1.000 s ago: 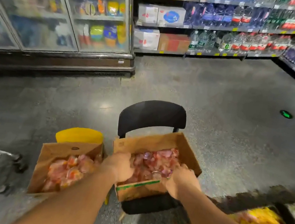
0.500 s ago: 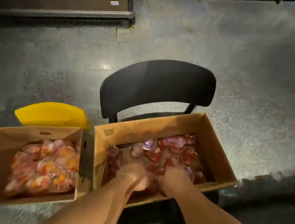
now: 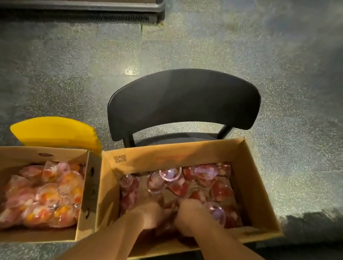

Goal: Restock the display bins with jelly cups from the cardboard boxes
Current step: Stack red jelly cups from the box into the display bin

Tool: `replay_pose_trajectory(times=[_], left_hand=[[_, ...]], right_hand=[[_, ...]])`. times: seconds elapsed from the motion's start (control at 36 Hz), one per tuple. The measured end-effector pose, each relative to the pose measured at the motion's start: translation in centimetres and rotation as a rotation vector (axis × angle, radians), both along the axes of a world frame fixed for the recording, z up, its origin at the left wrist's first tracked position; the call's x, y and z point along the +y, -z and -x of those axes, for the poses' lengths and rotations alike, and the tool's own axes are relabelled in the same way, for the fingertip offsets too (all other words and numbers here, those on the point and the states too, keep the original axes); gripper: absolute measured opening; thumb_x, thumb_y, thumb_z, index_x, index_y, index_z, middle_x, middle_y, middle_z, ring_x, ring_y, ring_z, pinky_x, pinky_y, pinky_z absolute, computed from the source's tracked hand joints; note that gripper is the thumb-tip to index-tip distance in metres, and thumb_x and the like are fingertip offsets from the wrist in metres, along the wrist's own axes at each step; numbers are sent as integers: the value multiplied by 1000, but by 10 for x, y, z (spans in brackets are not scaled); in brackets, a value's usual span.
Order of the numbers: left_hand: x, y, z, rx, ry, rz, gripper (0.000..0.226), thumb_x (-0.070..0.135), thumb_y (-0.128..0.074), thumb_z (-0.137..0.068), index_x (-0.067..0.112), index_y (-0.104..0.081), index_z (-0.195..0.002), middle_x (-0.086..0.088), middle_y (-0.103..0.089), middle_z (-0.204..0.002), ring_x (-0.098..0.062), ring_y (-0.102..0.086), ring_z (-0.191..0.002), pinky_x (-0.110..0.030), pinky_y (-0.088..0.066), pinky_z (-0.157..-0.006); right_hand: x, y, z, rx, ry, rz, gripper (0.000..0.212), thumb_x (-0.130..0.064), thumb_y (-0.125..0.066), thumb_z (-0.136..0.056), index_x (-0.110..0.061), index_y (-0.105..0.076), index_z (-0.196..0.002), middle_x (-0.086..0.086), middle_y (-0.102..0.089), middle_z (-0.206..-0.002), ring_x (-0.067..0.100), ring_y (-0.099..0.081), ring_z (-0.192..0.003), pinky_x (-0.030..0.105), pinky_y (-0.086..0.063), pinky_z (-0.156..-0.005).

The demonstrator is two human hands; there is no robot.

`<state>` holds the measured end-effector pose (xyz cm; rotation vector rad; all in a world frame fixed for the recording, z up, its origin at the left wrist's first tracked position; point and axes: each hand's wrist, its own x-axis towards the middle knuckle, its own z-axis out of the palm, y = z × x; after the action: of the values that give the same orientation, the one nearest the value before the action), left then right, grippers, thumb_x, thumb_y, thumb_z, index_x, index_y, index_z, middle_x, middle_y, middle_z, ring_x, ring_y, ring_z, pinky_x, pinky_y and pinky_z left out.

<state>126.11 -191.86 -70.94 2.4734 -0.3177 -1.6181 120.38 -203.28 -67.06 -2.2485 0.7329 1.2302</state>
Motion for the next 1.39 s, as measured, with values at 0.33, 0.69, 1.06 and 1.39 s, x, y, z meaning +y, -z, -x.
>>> replay_pose_trajectory(times=[0.33, 0.69, 1.06, 1.39], left_hand=[[1, -6, 1, -239, 156, 116, 75, 76, -30, -86, 33, -39, -146, -7, -28, -160, -42, -25, -148, -54, -32, -117], [-15, -91, -12, -129, 108, 204, 56, 56, -50, -89, 17, -64, -126, -13, -67, -123, -35, -65, -112, -49, -53, -97], [-61, -371, 20, -531, 687, 557, 32, 42, -45, -97, 43, -62, -125, 6, -71, -108, -15, -66, -86, -37, -55, -78], [-59, -587, 237, -890, 1197, 947, 31, 51, -53, -90, 22, -61, -83, -4, -68, -97, -30, -62, -94, -34, -41, -67]], right_hand=[[-6, -2, 2, -116, 44, 90, 53, -24, -50, -97, -29, -34, -147, 18, -37, -145, 39, -37, -136, 49, -37, -110], [-15, -84, 20, -388, 419, 113, 43, -41, -58, -91, -26, -38, -125, 6, -60, -117, 32, -60, -114, 39, -44, -91], [-29, -301, 93, -864, 578, 376, 38, -36, -54, -89, -23, -44, -123, 3, -60, -111, 32, -62, -103, 38, -52, -81], [36, -512, 338, -1081, 1001, 831, 30, -34, -53, -90, -12, -46, -110, 7, -44, -105, 35, -56, -103, 39, -47, -84]])
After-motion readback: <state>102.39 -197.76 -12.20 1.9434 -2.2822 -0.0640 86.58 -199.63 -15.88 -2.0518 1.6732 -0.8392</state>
